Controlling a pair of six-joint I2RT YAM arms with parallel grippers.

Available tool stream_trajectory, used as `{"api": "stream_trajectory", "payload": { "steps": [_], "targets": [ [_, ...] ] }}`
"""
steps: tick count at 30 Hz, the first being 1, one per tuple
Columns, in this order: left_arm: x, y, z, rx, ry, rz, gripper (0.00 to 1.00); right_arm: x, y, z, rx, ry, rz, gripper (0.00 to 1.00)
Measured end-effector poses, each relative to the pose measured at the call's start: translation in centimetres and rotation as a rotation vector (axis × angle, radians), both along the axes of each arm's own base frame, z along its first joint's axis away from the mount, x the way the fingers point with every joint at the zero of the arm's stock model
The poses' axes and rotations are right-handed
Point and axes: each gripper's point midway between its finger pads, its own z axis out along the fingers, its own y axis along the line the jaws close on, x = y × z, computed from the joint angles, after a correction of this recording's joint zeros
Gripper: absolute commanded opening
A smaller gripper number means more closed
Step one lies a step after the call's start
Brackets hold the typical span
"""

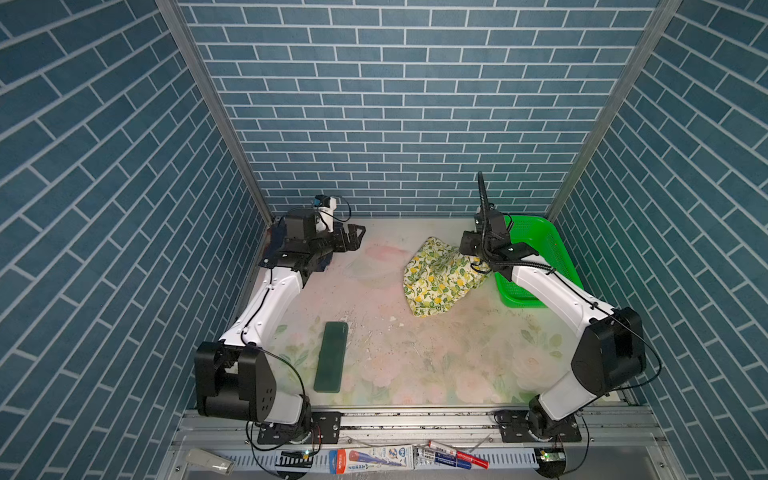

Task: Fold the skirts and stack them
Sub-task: 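Lift the lemon-print skirt from the basket with the right gripper onto the table, then grasp the skirt's edge nearest the robot with the left gripper while the right releases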

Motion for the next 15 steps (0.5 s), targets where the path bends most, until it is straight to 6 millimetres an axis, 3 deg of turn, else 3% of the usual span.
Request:
{"api": "stream_trajectory", "payload": {
  "steps": [5, 6, 9, 11, 15],
  "targets": [
    [-1.8, -4.0, -1.2, 0.095, -0.001, -0.099, 1.00, -0.1, 0.0, -2.8, 0.046, 0.069, -0.016, 0.51],
    [-2.0, -4.4, -1.4, 0.117, -0.005, -0.108, 1.00, -0.2, 0.0, -3.3, 0.054, 0.081, -0.014, 0.57],
    [-2.6, -5.3, -2.1, 0.184, -0.010, -0.128, 1.00, -0.6, -0.5, -3.9, 0.077, 0.098, -0.012, 0.67],
    [-3.1, -5.7, -2.7, 0.234, -0.006, -0.141, 1.00, -0.9, -1.0, -3.3, 0.096, 0.090, -0.009, 0.70],
    [-3.7, -5.8, -3.6, 0.287, 0.014, -0.148, 1.00, -1.7, -2.3, 1.5, 0.147, -0.015, -0.009, 0.78]
  ]
}}
